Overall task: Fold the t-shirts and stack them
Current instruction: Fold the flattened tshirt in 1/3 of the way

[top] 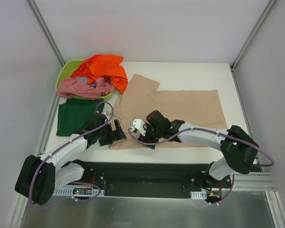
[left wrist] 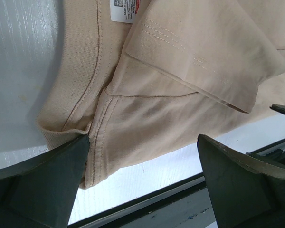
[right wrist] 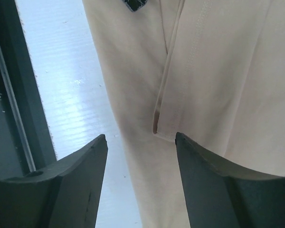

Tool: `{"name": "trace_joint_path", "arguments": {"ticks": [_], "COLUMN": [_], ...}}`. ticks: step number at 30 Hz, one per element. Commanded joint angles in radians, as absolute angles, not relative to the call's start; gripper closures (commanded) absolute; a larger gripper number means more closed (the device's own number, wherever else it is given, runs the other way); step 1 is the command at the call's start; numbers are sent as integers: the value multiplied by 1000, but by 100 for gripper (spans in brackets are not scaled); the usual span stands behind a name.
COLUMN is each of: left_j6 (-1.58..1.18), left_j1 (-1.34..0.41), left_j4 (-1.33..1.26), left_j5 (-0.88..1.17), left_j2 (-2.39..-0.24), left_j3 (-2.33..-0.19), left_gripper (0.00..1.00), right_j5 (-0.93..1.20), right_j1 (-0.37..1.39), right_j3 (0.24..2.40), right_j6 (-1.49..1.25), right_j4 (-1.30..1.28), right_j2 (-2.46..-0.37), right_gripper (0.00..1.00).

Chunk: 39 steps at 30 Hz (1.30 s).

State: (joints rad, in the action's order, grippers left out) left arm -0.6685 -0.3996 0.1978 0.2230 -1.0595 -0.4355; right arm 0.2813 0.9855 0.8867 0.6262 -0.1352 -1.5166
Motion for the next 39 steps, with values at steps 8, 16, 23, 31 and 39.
{"name": "trace_joint_path", "arguments": {"ticks": [8,16,23,31,39], "left_j6": [-640,-640,-638,-641,-643], "left_j1": [-399,-397,-399,-399,-399], "left_j4": [295,295,298,296,296], "left_j5": [153,150,152,161,164], "left_j2": [-1066,-1071,-1058,-1052,-1048], "left_j3": [-419,-423,-426,-422,-417], "left_gripper": [1,1,1,1,1], "right_j5": [175,85,63,37,35], "right_j1": [1006,1008,1005,977,868], "right_j3": [1052,1055,1071,1091,1100], "right_j6": [795,785,753,585,424], "right_j4": [-250,-247,-207,-183,-160], "right_j2": [-1701,-1738,-1747,-1700,-1687], "right_gripper": [40,50,75,99,99]}}
